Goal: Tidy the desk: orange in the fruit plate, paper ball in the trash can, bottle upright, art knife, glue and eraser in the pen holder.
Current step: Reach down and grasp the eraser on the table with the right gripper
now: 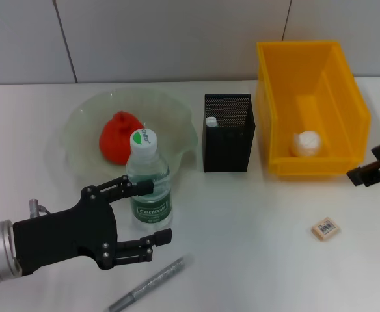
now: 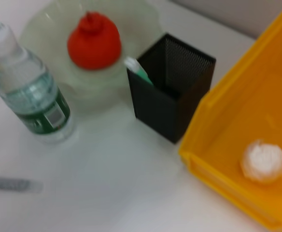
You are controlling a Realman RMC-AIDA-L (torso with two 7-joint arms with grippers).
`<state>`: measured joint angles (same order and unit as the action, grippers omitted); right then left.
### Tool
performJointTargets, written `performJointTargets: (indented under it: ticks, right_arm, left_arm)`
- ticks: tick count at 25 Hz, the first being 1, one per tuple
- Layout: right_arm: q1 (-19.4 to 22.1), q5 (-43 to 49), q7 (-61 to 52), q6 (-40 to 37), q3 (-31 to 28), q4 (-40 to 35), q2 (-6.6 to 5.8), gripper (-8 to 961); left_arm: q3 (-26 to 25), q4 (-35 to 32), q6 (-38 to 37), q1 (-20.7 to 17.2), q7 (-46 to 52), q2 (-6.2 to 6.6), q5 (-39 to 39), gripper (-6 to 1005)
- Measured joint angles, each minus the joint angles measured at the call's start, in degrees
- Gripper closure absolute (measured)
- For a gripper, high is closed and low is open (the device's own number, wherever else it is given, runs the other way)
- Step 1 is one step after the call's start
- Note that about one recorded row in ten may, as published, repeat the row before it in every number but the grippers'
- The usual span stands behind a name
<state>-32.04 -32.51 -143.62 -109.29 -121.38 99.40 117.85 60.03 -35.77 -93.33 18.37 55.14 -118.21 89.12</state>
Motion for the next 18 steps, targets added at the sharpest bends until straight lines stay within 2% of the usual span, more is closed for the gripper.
performJointTargets:
  ticks: [11, 18]
  right_arm:
    - [-4.5, 6.0, -1.5, 0.0, 0.2, -10.8, 0.0, 269]
    - [-5.7, 7.9, -2.3, 3.8, 5.5, -15.8, 0.04, 270]
  left_arm:
    - [0.0, 0.0, -0.2, 0.1, -0.1, -0.1, 0.0, 167]
    - [0.1, 0.0, -0.3, 0.1, -0.3, -0.1, 0.0, 167]
